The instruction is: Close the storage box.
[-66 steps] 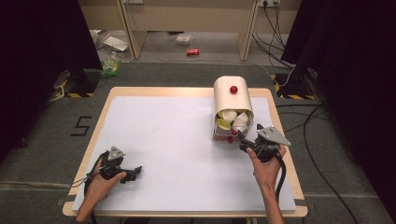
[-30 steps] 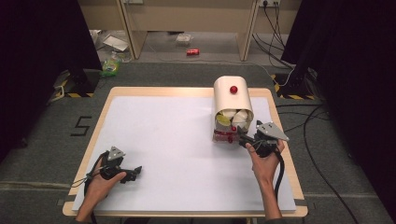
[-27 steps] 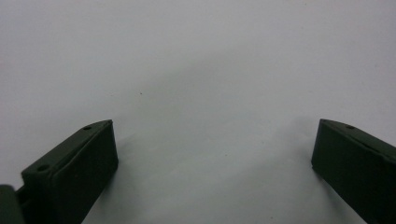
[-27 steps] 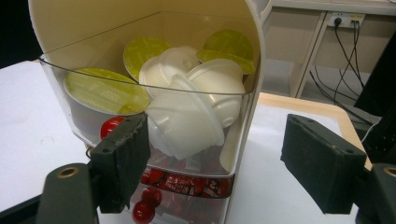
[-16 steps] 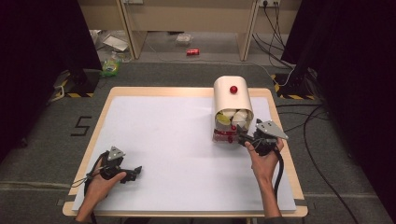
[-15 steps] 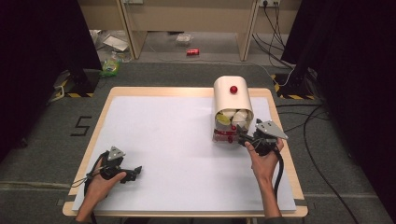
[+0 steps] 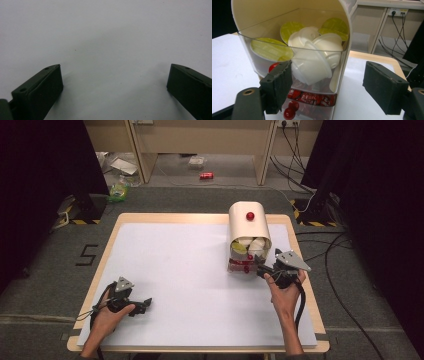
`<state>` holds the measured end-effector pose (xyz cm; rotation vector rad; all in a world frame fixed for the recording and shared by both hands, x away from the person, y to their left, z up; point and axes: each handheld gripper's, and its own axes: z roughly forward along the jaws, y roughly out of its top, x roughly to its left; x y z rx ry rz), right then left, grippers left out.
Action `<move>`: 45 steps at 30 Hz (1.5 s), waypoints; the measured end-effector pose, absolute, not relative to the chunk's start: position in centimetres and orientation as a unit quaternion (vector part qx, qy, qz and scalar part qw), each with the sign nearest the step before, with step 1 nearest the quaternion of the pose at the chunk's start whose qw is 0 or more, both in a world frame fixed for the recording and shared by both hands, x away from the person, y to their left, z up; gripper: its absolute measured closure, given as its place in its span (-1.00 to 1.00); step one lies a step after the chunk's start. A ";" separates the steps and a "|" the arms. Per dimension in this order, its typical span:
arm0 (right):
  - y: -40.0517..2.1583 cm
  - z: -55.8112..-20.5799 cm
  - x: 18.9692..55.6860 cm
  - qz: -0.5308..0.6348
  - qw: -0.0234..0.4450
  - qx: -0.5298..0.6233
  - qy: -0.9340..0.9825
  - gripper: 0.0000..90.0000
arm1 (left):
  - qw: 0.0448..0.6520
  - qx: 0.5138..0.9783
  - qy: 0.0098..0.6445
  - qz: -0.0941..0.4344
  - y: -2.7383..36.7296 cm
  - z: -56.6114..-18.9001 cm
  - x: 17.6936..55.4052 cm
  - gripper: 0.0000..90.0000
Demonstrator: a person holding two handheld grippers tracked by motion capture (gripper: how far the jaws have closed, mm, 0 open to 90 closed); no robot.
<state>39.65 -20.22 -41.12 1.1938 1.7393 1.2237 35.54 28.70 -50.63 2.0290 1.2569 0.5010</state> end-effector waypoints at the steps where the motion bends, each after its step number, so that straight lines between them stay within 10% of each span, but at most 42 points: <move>1: -20.2 -41.2 39.6 0.471 0.345 0.460 0.669 -0.48 | 0.344 0.781 0.484 0.193 28.7 -50.6 35.5 -1.00; 45: -21.7 -42.5 35.5 0.461 0.335 0.469 0.674 -0.52 | 0.344 0.781 0.484 0.192 28.7 -50.6 35.5 -1.00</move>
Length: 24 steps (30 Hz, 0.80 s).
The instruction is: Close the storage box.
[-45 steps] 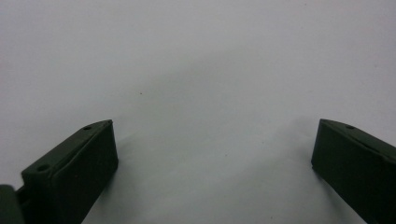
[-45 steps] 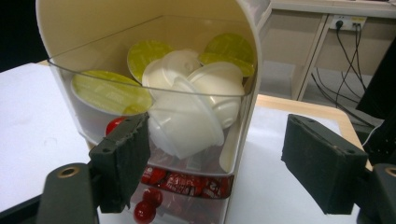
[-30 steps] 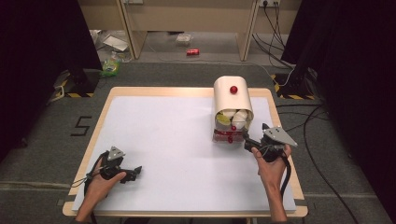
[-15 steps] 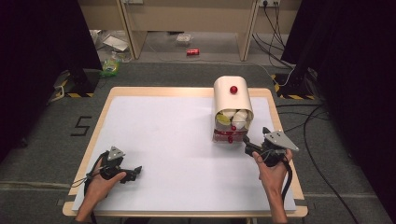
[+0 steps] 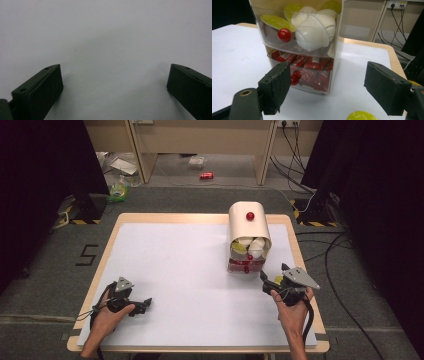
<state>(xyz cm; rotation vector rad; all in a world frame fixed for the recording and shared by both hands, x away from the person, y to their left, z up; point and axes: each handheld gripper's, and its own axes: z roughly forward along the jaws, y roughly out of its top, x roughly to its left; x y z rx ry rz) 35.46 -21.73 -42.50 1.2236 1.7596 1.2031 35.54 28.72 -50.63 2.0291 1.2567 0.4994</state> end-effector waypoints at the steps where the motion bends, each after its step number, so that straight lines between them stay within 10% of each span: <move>1: -21.7 -42.6 35.4 0.461 0.333 0.467 0.677 -0.52 | 0.345 0.781 0.484 0.192 28.7 -50.6 35.5 -1.00; 24: -22.2 -43.6 33.5 0.454 0.323 0.469 0.685 -0.53 | 0.345 0.781 0.484 0.192 28.7 -50.6 35.5 -1.00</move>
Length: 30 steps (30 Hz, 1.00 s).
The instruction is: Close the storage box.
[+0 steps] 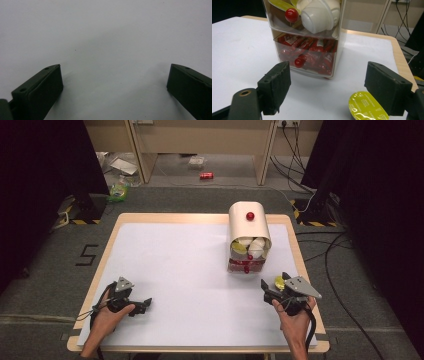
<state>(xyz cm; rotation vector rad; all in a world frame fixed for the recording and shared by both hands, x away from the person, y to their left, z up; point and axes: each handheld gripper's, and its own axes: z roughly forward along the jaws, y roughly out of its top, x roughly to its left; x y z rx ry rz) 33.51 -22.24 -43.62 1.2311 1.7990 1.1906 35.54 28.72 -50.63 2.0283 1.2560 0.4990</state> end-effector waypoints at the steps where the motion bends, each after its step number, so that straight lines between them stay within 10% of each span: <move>1: -22.3 -43.6 33.4 0.454 0.321 0.470 0.685 -0.53 | 0.345 0.781 0.484 0.192 28.7 -50.6 35.5 -1.00; 30: -22.4 -45.3 31.4 0.439 0.301 0.472 0.703 -0.53 | 0.344 0.781 0.484 0.192 28.7 -50.6 35.5 -1.00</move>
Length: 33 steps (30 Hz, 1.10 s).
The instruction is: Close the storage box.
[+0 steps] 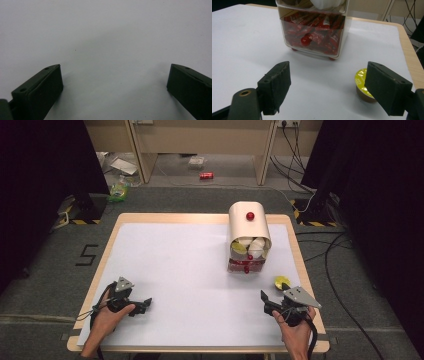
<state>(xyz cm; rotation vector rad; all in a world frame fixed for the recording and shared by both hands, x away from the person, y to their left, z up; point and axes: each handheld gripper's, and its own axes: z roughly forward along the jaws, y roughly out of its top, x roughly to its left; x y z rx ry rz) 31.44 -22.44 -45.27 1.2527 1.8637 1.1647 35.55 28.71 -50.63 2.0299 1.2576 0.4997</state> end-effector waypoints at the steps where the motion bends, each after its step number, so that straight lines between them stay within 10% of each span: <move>1: -22.4 -45.3 31.3 0.439 0.300 0.472 0.703 -0.53 | 0.344 0.781 0.484 0.192 28.7 -50.6 35.5 -1.00; 33: -22.5 -46.3 28.6 0.424 0.278 0.474 0.720 -0.55 | 0.344 0.781 0.484 0.193 28.7 -50.6 35.5 -1.00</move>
